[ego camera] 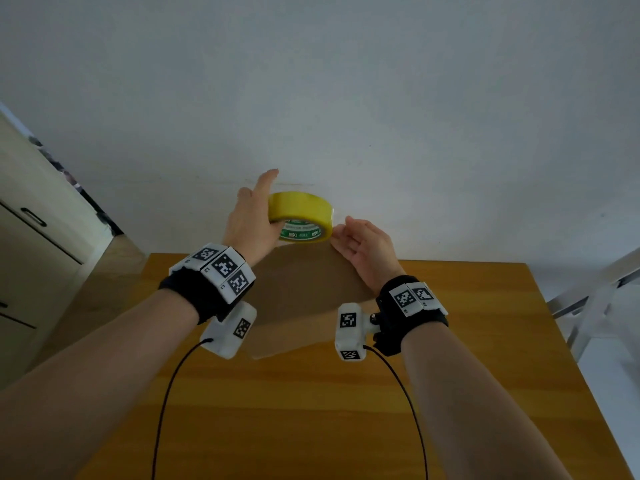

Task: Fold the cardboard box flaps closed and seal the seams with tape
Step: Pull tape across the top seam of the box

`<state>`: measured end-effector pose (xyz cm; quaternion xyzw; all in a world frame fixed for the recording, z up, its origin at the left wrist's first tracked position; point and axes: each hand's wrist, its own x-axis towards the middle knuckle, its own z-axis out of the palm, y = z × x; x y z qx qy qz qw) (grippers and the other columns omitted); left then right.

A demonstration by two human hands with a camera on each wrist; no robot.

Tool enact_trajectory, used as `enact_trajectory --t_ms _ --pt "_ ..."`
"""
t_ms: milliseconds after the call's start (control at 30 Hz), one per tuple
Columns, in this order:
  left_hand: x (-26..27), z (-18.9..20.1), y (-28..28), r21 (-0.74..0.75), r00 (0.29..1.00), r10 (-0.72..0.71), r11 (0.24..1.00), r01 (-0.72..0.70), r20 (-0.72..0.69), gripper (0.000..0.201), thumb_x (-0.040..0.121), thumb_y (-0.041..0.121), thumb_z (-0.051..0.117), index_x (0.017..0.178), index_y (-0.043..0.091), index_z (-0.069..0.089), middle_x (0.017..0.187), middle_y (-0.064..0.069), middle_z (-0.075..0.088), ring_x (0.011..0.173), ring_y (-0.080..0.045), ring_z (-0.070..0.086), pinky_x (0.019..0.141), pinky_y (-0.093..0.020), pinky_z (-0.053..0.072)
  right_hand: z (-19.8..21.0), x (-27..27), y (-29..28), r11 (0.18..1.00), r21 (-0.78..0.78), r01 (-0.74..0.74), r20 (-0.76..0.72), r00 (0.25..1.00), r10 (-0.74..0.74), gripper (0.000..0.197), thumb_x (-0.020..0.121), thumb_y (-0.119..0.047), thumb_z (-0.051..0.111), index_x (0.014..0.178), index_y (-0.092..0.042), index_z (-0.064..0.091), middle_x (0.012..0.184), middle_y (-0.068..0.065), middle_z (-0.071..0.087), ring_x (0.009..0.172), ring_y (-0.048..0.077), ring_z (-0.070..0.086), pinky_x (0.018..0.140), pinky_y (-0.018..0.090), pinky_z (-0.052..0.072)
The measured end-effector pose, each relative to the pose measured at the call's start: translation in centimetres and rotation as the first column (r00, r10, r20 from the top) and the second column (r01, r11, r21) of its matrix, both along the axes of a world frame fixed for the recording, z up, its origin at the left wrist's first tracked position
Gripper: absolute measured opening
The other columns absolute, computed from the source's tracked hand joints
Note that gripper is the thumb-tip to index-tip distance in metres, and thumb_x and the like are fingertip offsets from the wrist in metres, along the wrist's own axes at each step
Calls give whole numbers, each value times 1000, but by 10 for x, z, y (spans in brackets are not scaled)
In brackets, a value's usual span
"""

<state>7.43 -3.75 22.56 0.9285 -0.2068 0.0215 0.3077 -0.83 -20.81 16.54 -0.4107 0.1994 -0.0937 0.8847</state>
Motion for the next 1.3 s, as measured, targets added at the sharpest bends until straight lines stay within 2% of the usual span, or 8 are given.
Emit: enact_trajectory --t_ms 133,267,367,533,800,933,1100,1300 --pt "-5 -4 4 -129 995 72 988 -80 -62 36 83 36 61 105 8 56 97 -13 60 86 -27 61 69 -33 45 0 -1 2 1000 -23 -16 18 1000 17 14 89 1 58 78 -7 55 70 8 68 80 20 65 101 41 45" --pt "-22 -4 8 -324 961 1 941 -94 -277 35 90 35 55 118 20 41 106 -7 60 96 -26 60 81 -42 52 4 -2 3 999 -31 -35 25 999 36 16 89 4 57 76 -6 54 67 8 66 71 17 66 94 35 47" --pt "-33 -10 10 -451 873 2 855 -254 -487 39 90 24 58 124 21 38 111 -9 57 100 -25 60 80 -42 55 4 -4 1 999 -23 -40 19 999 40 17 89 4 56 75 -6 54 67 8 64 74 19 63 92 33 48" --pt "-43 -25 8 -469 777 47 774 -425 -628 14 94 8 47 106 10 51 119 -14 56 107 -26 55 79 -34 53 5 -10 1 992 -109 -68 -4 998 68 14 88 3 58 76 -4 57 70 11 64 71 18 64 84 27 53" --pt "-40 -25 6 -433 829 76 824 -365 -554 23 95 9 43 118 9 39 116 -9 48 103 -25 51 78 -41 55 14 -21 -15 935 -350 -52 -154 988 -3 11 84 0 67 76 -2 58 70 12 63 64 15 64 73 26 58" --pt "-40 -28 1 -388 805 101 837 -386 -584 26 92 18 48 108 -2 51 111 -17 60 96 -25 61 75 -37 57 15 -33 -27 912 -408 -50 -187 982 -29 11 84 0 66 78 -3 57 69 13 64 65 16 66 74 29 59" --pt "-46 -30 -4 -297 867 90 918 -263 -491 41 84 43 48 101 6 52 101 -17 62 94 -33 61 84 -52 52 15 -43 -39 909 -416 -9 -226 970 -94 10 84 2 66 78 -1 58 69 13 63 66 20 64 75 37 59" --pt "-42 -22 -6 -301 936 123 926 -228 -329 21 94 21 47 108 14 34 94 -15 55 86 -34 59 76 -51 53 11 -60 -56 902 -431 23 -236 962 -138 9 88 -5 64 85 1 58 74 14 62 71 25 65 68 36 60"
